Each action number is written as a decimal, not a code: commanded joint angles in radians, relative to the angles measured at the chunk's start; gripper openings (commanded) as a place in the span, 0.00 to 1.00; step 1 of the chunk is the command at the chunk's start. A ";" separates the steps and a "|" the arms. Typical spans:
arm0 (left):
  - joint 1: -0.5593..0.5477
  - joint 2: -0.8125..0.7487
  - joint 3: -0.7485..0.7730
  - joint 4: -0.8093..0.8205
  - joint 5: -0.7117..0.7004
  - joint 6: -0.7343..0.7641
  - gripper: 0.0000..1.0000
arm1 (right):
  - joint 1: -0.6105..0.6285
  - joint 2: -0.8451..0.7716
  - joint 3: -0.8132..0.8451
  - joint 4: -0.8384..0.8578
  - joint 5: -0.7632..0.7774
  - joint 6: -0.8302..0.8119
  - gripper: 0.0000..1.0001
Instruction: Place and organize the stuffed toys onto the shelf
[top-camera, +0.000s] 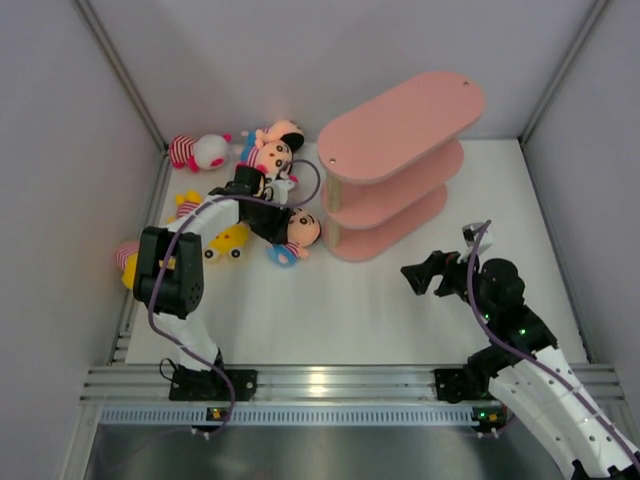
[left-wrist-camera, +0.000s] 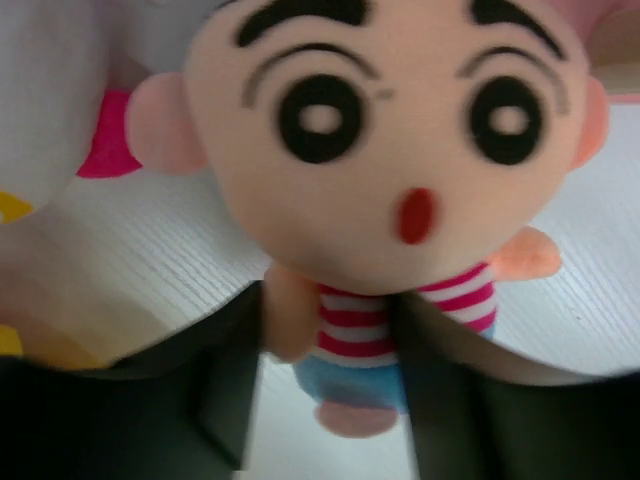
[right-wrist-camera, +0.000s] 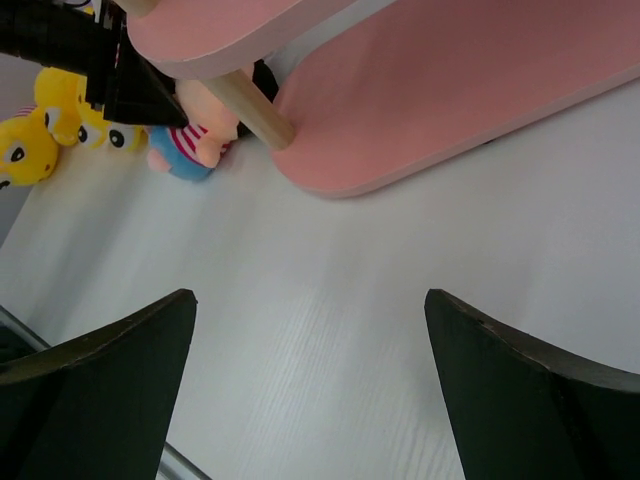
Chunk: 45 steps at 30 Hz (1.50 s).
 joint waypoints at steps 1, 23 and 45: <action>0.001 -0.041 -0.010 0.027 0.025 0.018 0.48 | -0.015 -0.004 0.038 0.027 -0.055 -0.013 0.96; 0.027 -1.007 -0.057 -0.183 -0.462 -0.515 0.00 | 0.711 0.517 0.610 0.127 0.366 -0.175 0.46; 0.041 -1.333 -0.082 -0.207 -0.591 -0.623 0.00 | 0.920 1.251 1.219 0.398 0.371 -0.021 0.56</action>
